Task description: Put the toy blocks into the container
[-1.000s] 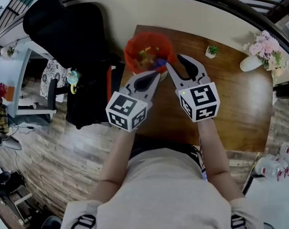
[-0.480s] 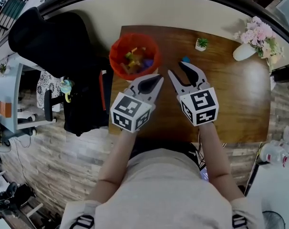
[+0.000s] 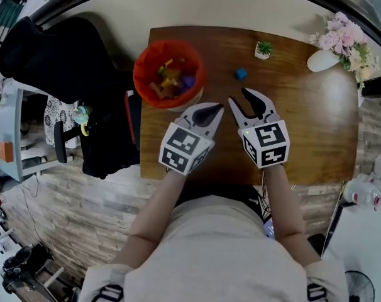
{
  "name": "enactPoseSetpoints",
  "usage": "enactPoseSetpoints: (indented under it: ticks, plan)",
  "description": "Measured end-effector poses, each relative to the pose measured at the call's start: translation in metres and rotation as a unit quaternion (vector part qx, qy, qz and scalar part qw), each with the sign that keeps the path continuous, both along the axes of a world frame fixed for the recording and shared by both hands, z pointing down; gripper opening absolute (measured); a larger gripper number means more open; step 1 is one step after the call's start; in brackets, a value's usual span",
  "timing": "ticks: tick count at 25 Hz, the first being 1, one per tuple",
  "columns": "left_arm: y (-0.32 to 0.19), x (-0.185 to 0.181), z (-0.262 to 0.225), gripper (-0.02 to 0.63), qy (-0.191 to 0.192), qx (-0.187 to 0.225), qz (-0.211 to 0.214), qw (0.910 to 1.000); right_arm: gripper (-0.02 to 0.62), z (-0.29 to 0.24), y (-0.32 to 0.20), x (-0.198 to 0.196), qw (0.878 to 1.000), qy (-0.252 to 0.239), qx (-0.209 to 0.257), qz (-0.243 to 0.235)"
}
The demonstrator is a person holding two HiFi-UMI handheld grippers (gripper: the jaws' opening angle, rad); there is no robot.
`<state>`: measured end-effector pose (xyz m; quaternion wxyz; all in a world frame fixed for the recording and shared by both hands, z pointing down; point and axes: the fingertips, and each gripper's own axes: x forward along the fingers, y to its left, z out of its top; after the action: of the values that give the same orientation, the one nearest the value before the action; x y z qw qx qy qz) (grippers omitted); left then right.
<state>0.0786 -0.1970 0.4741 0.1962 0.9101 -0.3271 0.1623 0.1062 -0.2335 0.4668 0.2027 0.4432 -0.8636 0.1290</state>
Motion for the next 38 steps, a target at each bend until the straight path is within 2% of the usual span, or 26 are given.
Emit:
enactPoseSetpoints:
  ticks: [12, 21, 32, 38]
  plan:
    - [-0.017, 0.019, 0.034, 0.014, -0.032, -0.026, 0.027, 0.9988, 0.169, 0.038, -0.020, 0.022, 0.999, 0.012, -0.039, 0.035]
    - [-0.025, 0.023, 0.052, 0.012, -0.049, -0.036, 0.020, 0.9979, 0.173, 0.072, -0.039, 0.029, 0.996, 0.011, -0.067, 0.053]
    - [-0.041, 0.023, 0.062, 0.012, -0.033, -0.041, -0.010, 0.9986, 0.179, 0.106, -0.067, 0.039, 0.994, 0.016, -0.089, 0.063]
    - [-0.046, 0.025, 0.071, 0.012, -0.009, -0.069, -0.020, 0.9973, 0.196, 0.126, -0.081, 0.044, 0.993, 0.032, -0.099, 0.060]
